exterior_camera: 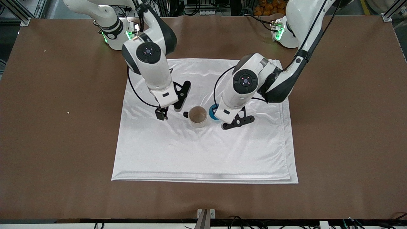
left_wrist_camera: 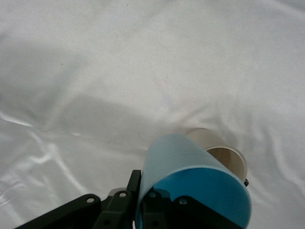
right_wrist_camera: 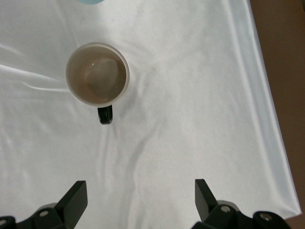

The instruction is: Place blue cup into white mug on cloth

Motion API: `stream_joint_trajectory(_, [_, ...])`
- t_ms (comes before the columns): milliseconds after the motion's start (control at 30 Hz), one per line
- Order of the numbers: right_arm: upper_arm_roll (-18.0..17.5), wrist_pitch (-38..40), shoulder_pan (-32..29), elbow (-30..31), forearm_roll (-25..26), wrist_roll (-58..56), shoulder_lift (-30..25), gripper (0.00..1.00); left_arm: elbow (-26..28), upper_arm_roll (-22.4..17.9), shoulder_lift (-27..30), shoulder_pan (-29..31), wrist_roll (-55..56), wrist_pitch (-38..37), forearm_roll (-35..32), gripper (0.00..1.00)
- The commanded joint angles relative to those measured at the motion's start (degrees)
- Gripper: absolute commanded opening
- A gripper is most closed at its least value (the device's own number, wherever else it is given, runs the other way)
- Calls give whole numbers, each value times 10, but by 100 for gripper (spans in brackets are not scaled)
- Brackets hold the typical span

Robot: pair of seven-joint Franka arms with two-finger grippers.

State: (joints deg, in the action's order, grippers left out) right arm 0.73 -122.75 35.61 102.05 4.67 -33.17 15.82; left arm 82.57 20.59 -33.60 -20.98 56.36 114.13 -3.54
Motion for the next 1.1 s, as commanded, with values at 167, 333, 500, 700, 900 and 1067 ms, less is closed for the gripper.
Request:
stream_joint_trajectory(167, [-5,86,-46,38,10,6,-126,100,-22,-9,-22,-40,28,23,4,0])
stream_joint_trajectory(333, [-5,127,-77,35,9,9,-167,100,-22,-14,-35,-61,37,51,3,0])
stream_joint_trajectory(500, [-5,167,-109,35,9,10,-201,100,-22,-17,-50,-77,38,72,3,0])
stream_joint_trajectory(700, [-5,215,-134,35,9,14,-227,100,-22,-18,-60,-85,38,88,1,0])
stream_joint_trajectory(900, [-5,237,-171,33,9,20,-236,100,-22,-37,-67,-97,38,102,2,0])
stream_joint_trajectory(1067, [-5,238,-202,30,5,21,-237,100,-22,-56,-76,-114,38,117,2,0])
